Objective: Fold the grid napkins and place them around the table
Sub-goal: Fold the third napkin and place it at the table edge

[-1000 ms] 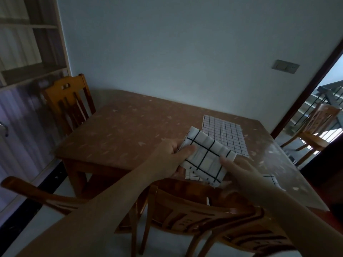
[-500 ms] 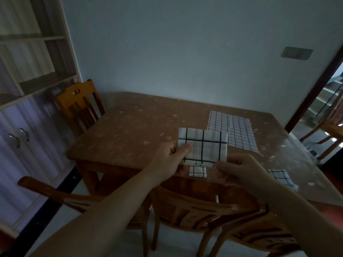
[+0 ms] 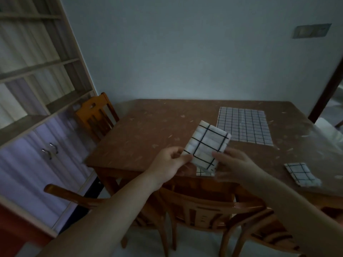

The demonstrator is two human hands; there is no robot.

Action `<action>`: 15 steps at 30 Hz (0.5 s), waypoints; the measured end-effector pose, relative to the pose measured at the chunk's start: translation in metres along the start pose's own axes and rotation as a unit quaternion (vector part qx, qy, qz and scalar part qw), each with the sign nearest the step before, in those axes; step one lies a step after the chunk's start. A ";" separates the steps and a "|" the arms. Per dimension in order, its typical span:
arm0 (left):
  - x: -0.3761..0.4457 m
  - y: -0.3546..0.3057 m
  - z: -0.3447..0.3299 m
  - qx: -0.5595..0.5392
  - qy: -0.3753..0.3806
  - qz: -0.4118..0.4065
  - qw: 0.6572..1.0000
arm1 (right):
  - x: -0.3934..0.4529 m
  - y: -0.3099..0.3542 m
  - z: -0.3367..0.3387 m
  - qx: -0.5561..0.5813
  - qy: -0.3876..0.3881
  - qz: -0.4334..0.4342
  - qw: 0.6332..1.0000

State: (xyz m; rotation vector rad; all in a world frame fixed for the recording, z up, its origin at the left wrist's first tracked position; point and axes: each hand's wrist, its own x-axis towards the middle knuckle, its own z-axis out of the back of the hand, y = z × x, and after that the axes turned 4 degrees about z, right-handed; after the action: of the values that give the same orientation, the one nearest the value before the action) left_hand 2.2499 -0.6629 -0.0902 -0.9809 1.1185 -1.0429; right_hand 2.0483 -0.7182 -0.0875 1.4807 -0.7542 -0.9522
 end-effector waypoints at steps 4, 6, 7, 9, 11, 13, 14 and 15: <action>0.009 0.021 0.014 0.049 0.013 0.036 0.998 | 0.014 -0.025 -0.024 -0.063 -0.017 -0.016 0.998; 0.016 0.034 0.028 0.060 0.008 0.047 0.997 | 0.027 -0.030 -0.036 -0.082 -0.017 -0.029 0.996; 0.021 0.040 0.038 0.055 -0.001 0.051 0.997 | 0.035 -0.031 -0.044 -0.088 -0.014 -0.037 0.995; 0.031 0.050 0.061 0.041 -0.012 0.063 0.997 | 0.052 -0.033 -0.067 -0.086 -0.006 -0.053 0.995; 0.042 0.060 0.091 0.032 -0.010 0.071 0.997 | 0.074 -0.034 -0.092 -0.088 -0.013 -0.070 0.994; 0.055 0.072 0.126 0.019 -0.009 0.079 0.997 | 0.100 -0.039 -0.119 -0.095 -0.036 -0.085 0.991; 0.063 0.079 0.145 0.013 -0.007 0.088 0.996 | 0.113 -0.042 -0.134 -0.101 -0.049 -0.093 0.989; 0.072 0.086 0.164 0.010 -0.006 0.095 0.995 | 0.126 -0.045 -0.150 -0.105 -0.058 -0.099 0.988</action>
State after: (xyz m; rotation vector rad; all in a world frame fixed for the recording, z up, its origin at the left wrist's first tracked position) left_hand 2.4316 -0.6994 -0.1612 -0.8450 1.1655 -0.8921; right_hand 2.2369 -0.7529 -0.1495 1.3411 -0.5763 -1.2381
